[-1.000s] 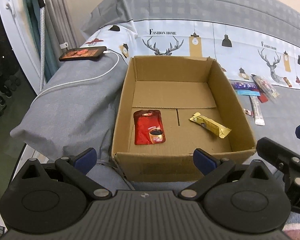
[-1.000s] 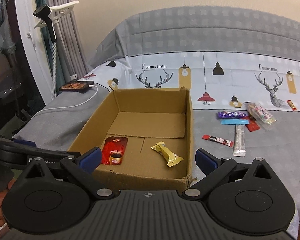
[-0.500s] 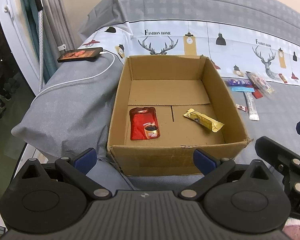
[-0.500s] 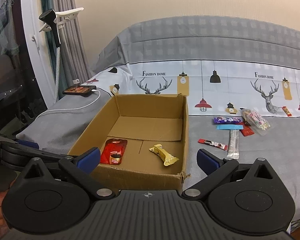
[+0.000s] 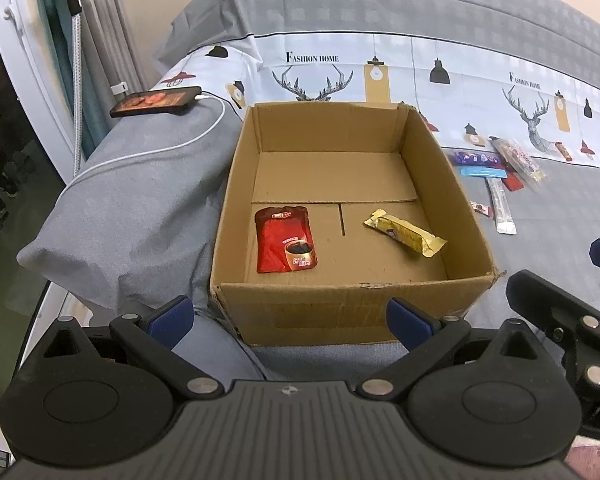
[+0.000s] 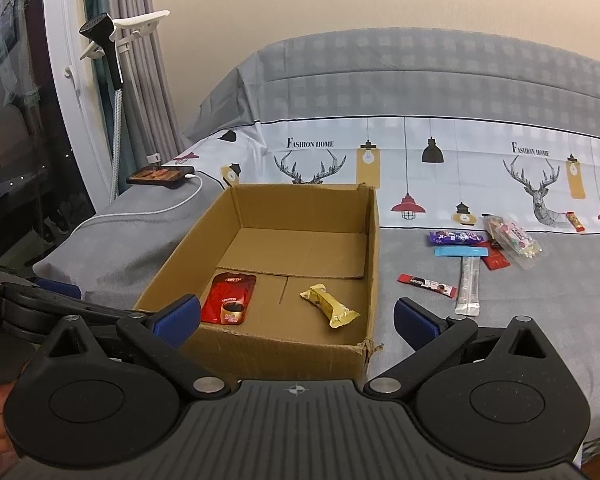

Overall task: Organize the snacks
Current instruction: 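Lift both tools away from the box, then move both tools back to the snack pile and lower them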

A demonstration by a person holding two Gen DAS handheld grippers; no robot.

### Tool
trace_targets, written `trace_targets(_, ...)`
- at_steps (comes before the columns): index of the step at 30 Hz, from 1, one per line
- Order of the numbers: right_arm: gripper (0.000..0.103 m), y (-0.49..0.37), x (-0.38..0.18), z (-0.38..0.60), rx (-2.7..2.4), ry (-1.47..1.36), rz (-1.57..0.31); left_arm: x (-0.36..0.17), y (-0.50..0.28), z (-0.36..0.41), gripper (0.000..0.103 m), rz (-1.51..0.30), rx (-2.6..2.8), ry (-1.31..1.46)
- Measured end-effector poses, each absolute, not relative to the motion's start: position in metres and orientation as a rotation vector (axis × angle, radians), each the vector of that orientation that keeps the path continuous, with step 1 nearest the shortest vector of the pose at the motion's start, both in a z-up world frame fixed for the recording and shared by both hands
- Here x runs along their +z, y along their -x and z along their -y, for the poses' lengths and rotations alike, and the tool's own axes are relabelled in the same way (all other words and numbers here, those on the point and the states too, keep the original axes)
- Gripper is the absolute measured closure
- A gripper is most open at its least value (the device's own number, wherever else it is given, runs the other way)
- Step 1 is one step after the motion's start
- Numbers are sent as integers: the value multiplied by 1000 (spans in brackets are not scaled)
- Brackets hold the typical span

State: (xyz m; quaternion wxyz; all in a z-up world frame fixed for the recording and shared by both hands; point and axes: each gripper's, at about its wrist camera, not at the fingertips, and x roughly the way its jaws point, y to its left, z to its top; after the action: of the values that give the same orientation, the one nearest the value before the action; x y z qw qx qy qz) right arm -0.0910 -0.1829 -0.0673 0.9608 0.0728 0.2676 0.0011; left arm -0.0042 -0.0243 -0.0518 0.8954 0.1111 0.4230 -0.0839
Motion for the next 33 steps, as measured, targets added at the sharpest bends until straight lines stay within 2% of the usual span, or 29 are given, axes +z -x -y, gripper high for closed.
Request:
trace_targets(22,1,87,-76,194,10,-194,-559,-57,-3,36,0,-916,-170,-267)
trace_targets(33,1,86,-82,237,-43,-286,-526,-46,-20,87,0,-905,-192,-336)
